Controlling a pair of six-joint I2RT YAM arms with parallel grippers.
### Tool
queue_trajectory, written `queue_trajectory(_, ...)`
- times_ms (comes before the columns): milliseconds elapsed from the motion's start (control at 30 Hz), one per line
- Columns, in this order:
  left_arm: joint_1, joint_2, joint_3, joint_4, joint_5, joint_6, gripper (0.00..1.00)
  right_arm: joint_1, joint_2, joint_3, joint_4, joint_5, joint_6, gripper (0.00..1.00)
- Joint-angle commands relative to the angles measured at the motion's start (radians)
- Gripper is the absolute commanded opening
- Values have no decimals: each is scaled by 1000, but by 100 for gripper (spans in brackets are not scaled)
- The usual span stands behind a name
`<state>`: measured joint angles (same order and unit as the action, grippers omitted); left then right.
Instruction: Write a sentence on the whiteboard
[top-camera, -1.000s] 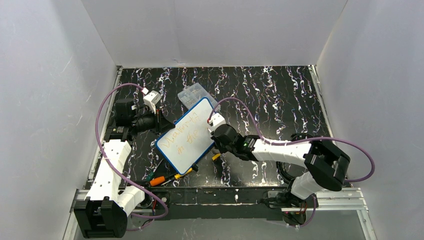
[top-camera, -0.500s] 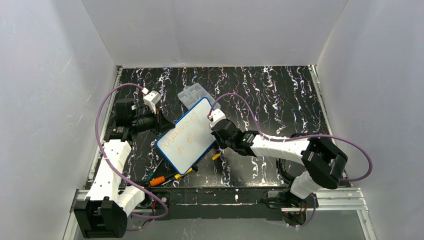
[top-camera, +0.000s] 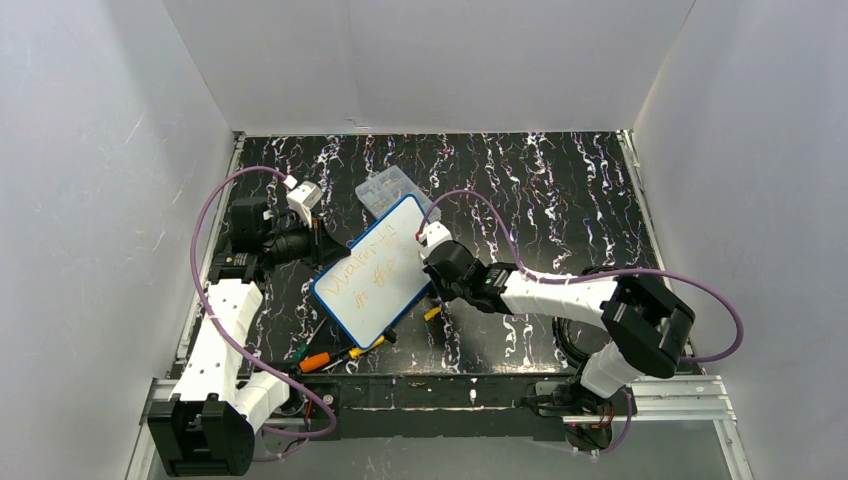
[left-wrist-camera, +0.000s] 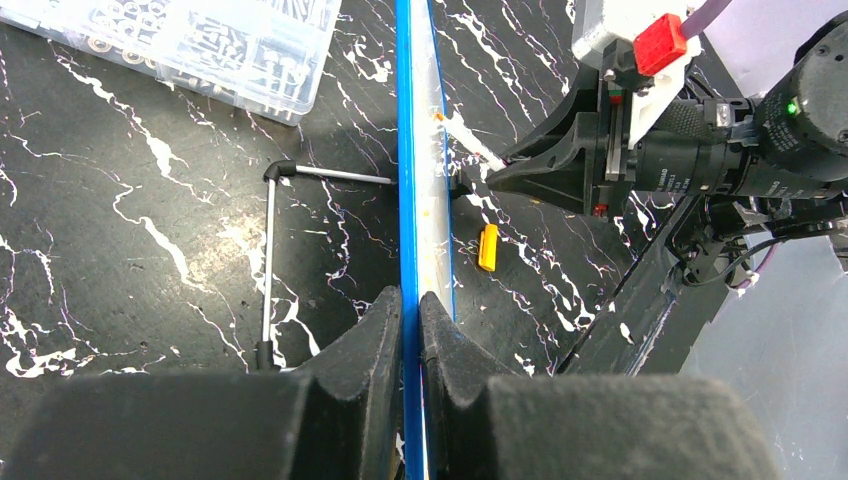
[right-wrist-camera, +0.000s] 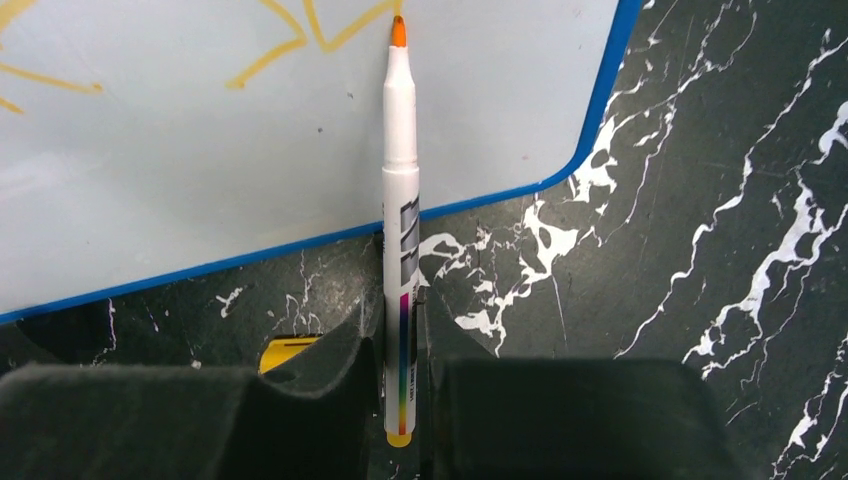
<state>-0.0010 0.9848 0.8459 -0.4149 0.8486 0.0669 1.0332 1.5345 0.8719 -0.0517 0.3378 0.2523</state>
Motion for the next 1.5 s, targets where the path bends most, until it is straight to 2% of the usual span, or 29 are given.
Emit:
queue_trajectory(0,-13,-20,-2,-26,40,6,0,-2,-5,-22,1,-13,26,1)
queue_trajectory(533,-13,-21,-1,-26,39,6,0,-18,-79,34,-21,75,-13,1)
queue_trajectory(800,-13,-21,-1,-25,38,7,0,-40,-18,70,-22,34,-35,1)
queue_trajectory(1467,-13,-23,-1,-25,41,7,0,-41,9,6,-84,-57,12,1)
